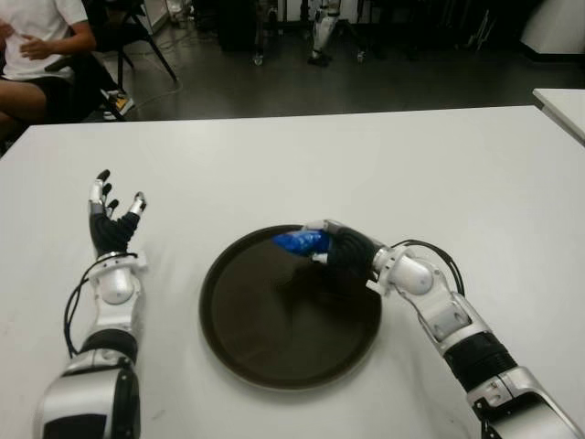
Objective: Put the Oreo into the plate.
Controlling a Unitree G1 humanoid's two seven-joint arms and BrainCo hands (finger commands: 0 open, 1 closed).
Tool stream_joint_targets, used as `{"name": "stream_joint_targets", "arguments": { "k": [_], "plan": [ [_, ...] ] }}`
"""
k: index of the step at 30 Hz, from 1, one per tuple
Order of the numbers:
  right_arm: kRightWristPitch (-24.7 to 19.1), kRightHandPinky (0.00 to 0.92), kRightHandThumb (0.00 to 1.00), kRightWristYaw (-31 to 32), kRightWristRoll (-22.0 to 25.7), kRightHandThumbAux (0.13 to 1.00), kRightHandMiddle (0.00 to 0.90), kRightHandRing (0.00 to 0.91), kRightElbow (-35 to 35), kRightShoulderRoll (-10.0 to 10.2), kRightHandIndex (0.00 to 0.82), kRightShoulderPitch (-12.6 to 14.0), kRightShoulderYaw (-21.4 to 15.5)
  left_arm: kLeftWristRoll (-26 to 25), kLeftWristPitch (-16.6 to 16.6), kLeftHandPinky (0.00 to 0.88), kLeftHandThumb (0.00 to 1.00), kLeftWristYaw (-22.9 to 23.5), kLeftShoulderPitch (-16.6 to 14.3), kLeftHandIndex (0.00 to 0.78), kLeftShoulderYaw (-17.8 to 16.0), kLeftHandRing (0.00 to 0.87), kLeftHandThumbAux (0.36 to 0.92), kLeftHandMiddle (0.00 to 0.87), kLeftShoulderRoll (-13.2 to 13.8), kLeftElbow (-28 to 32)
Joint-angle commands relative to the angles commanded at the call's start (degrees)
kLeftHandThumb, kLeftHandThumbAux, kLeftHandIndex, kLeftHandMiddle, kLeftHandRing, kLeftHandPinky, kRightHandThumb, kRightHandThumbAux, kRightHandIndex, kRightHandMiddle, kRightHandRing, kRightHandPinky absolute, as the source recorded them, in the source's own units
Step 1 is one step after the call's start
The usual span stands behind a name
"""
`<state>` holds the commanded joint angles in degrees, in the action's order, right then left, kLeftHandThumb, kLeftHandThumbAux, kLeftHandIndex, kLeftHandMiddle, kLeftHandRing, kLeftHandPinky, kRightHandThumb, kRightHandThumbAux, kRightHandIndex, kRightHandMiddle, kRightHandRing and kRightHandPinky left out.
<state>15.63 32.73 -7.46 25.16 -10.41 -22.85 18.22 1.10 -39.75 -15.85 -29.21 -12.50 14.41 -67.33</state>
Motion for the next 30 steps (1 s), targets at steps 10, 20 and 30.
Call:
{"name": "stream_joint_targets", "arguments": {
  "k": [10,20,30],
  "plan": [
    [1.26,0.43,0.692,11.38,10.1,0.727,0.526,0.499,1.28,0.67,0.43,-0.11,-2.32,-1.27,0.91,0.0,0.0,1.67,-0.4,0.0,-0.86,0.0,0.748,0.0,0.0,-0.85],
    [1.81,0.399,0.687,15.48,12.51,0.73,0.519,0.49,2.54,1.03,0.43,-0.55,-3.43,-1.35,0.53,0.0,0.0,1.32,-0.41,0.0,-1.11,0.0,0.743,0.0,-0.37,-0.8],
    [1.08,0.403,0.689,16.14,13.62,0.732,0.484,0.465,2.71,1.62,0.423,-0.38,-4.41,-1.27,0.46,0.0,0.0,1.03,-0.47,0.003,-1.17,0.0,0.73,0.0,-0.26,-0.84]
  ]
}}
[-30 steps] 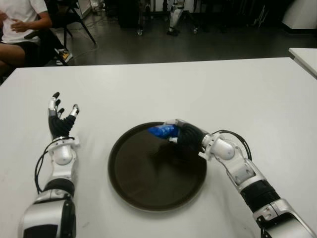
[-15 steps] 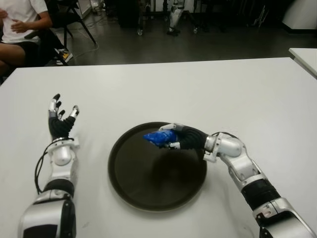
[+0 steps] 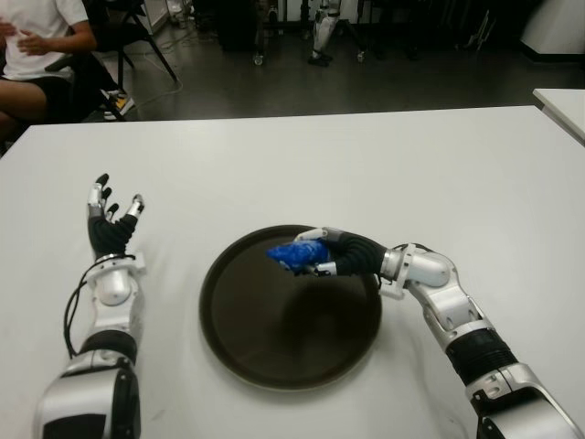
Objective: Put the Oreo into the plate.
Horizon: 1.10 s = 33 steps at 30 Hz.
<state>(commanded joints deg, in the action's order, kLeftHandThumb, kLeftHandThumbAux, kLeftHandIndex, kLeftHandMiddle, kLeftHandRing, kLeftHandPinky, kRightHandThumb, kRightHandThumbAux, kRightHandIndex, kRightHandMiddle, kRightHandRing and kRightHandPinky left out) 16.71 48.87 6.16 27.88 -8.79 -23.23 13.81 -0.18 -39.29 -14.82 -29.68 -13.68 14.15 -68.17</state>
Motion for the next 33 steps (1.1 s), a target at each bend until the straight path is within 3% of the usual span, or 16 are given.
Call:
{"name": "stream_joint_targets", "arguments": {
  "k": [2,6,8,11,13,17,23,33],
  "plan": [
    [-0.05,0.378,0.687,-0.09,0.11,0.733,0.455,0.441,0.11,0.14,0.419,-0.01,-0.28,0.18,-0.29,0.0,0.0,-0.17,0.07,0.002,0.13,0.0,0.728,0.0,0.01,0.34],
    [0.98,0.23,0.672,-0.06,-0.07,0.739,0.314,0.295,1.7,0.47,0.404,-0.46,-0.77,0.96,-1.17,0.0,0.0,-1.2,0.37,0.001,0.7,0.0,0.734,0.0,-0.19,2.05],
    [2.09,0.159,0.333,0.32,-0.24,0.773,0.224,0.206,2.66,0.56,0.25,-0.79,-0.89,1.1,-1.47,0.0,0.0,-1.53,0.5,0.003,0.77,0.0,0.739,0.0,-0.25,2.35],
    [4.35,0.098,0.109,0.85,-0.51,0.768,0.139,0.122,4.15,0.71,0.133,-1.29,-1.01,1.2,-1.77,0.0,0.0,-1.79,0.62,0.002,0.81,0.0,0.736,0.0,-0.29,2.98],
    [6.5,0.057,0.055,0.92,-0.8,0.726,0.081,0.071,6.57,1.13,0.077,-2.04,-1.15,1.56,-2.15,0.0,0.0,-2.06,0.72,0.001,0.99,0.0,0.734,0.0,-0.23,3.63],
    [8.38,0.011,0.011,2.53,-0.34,0.624,0.017,0.014,9.74,1.64,0.016,-3.48,-1.31,2.27,-2.83,0.0,0.0,-2.4,1.12,0.0,1.47,0.0,0.734,0.0,-0.16,4.9],
    [9.06,0.001,0.001,4.04,-1.43,0.516,0.001,0.001,11.78,1.31,0.001,-5.0,-0.94,4.13,-3.27,0.0,0.0,-3.97,1.63,0.0,2.47,0.0,0.728,0.0,0.17,5.82],
    [11.07,0.0,0.0,1.32,-5.67,0.394,0.0,0.0,12.05,-0.05,0.0,-4.58,0.26,5.18,-3.19,0.0,0.0,-5.45,2.1,0.0,3.01,0.0,0.723,0.0,0.17,6.49]
  ]
}}
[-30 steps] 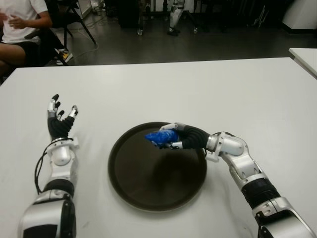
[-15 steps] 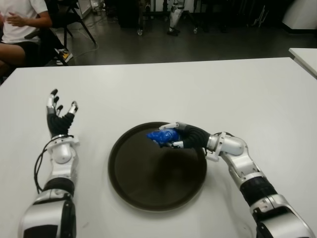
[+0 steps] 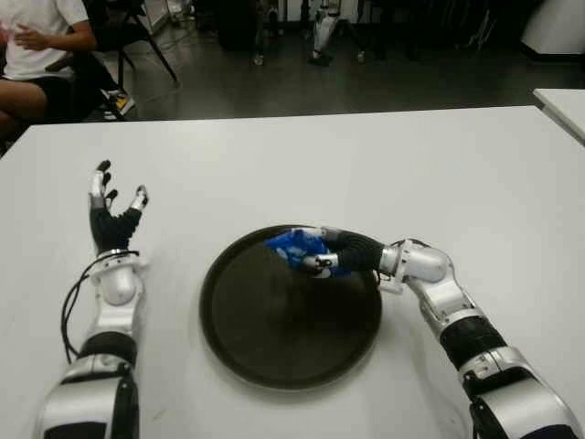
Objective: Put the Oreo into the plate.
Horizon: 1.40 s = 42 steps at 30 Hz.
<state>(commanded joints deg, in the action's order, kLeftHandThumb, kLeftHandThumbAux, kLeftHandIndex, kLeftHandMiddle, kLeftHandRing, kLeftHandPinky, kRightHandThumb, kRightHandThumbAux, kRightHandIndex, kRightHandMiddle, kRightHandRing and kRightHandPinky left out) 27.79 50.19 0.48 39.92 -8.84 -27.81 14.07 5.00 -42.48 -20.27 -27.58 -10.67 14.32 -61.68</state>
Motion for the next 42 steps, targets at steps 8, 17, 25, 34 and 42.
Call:
{"name": "stream_joint_targets", "arguments": {
  "k": [8,17,25,34,42],
  "plan": [
    [-0.3,0.0,0.0,1.38,0.22,0.34,0.0,0.0,-1.13,-0.6,0.0,0.05,0.41,-0.09,0.59,0.0,0.0,-0.33,0.1,0.006,0.06,0.0,0.713,0.0,-0.21,0.51],
    [0.6,0.0,0.0,1.44,-0.29,0.307,0.0,0.0,-1.03,-1.13,0.0,-0.13,0.76,-0.18,1.09,0.0,0.0,-0.13,0.32,0.0,0.19,0.0,0.728,0.0,-0.34,1.02],
    [1.03,0.0,0.0,0.85,0.08,0.286,0.0,0.0,-0.85,-0.73,0.0,-0.24,0.45,-0.49,1.06,0.0,0.0,0.17,0.48,0.0,0.21,0.0,0.746,0.0,-0.48,1.26],
    [-0.24,0.0,0.0,-0.64,-0.7,0.275,0.0,0.0,-1.48,-0.93,0.0,0.32,0.75,-1.22,1.47,0.0,0.0,0.66,0.44,0.0,-0.04,0.0,0.756,0.0,-0.73,1.17],
    [-0.66,0.0,0.0,-1.92,-1.65,0.25,0.0,0.0,-3.15,-1.58,0.0,0.03,1.15,-0.89,1.39,0.0,0.0,0.17,0.43,0.0,0.45,0.0,0.764,0.0,-0.58,1.05]
  ]
}}
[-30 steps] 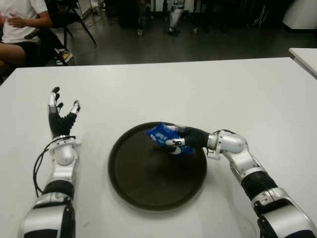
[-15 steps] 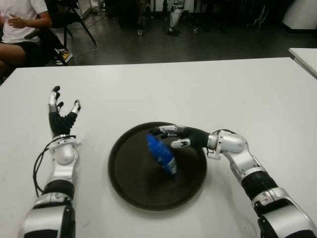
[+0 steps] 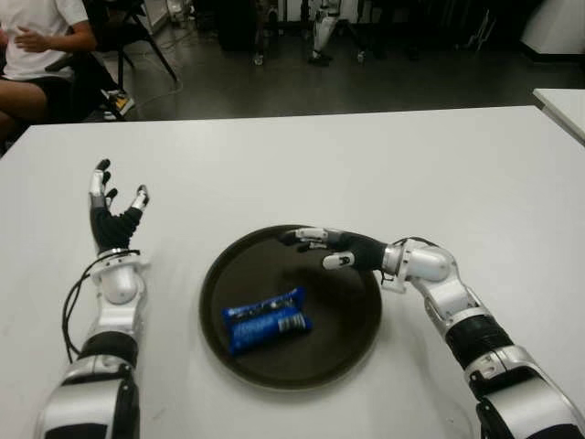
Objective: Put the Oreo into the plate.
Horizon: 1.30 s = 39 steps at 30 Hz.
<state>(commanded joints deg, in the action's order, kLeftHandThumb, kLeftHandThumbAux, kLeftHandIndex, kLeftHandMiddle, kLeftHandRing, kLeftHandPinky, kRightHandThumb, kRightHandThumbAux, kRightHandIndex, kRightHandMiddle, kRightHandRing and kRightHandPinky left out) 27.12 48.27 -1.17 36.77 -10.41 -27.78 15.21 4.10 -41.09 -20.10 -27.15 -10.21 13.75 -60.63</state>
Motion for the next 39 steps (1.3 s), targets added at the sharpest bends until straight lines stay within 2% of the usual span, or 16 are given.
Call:
{"name": "stream_joint_targets", "arguments": {
  "k": [5,8,20,34,36,38,39],
  "plan": [
    [0.57,0.0,0.0,-2.19,-1.91,0.254,0.0,0.0,-1.45,-0.61,0.0,0.61,0.38,0.32,-0.1,0.0,0.0,-0.43,0.14,0.0,0.25,0.0,0.754,0.0,0.03,0.04],
    [-0.28,0.0,0.0,-1.17,-0.6,0.259,0.0,0.0,0.14,0.08,0.0,0.14,0.08,0.18,-0.03,0.0,0.0,-0.38,0.1,0.0,0.2,0.0,0.748,0.0,-0.06,-0.1],
    [-0.45,0.0,0.0,-1.63,-0.88,0.278,0.0,0.0,-0.05,-0.01,0.0,0.45,0.3,0.69,-0.27,0.0,0.0,-0.69,0.1,0.004,0.52,0.0,0.752,0.0,0.11,-0.41],
    [1.29,0.0,0.0,-4.35,-2.36,0.327,0.0,0.0,1.81,-0.01,0.0,0.05,0.39,0.3,-0.05,0.0,0.0,0.52,0.14,0.0,0.43,0.0,0.749,0.0,0.04,-0.42],
    [1.58,0.0,0.0,-4.41,-1.67,0.337,0.0,0.0,5.59,-0.26,0.0,-2.0,-0.92,0.44,0.06,0.0,0.0,0.5,0.21,0.0,0.52,0.0,0.745,0.0,0.14,-0.55],
    [-0.86,0.0,0.0,-3.17,3.4,0.354,0.0,0.0,6.17,-2.21,0.0,-4.48,-5.88,0.26,0.23,0.0,0.0,0.7,0.13,0.0,0.42,0.0,0.734,0.0,0.22,-0.84],
    [-1.35,0.0,0.0,-4.56,5.01,0.358,0.0,0.0,5.89,-2.83,0.0,-4.67,-8.26,0.11,0.31,0.0,0.0,0.85,0.05,0.0,0.31,0.0,0.732,0.0,0.27,-1.06]
  ]
}}
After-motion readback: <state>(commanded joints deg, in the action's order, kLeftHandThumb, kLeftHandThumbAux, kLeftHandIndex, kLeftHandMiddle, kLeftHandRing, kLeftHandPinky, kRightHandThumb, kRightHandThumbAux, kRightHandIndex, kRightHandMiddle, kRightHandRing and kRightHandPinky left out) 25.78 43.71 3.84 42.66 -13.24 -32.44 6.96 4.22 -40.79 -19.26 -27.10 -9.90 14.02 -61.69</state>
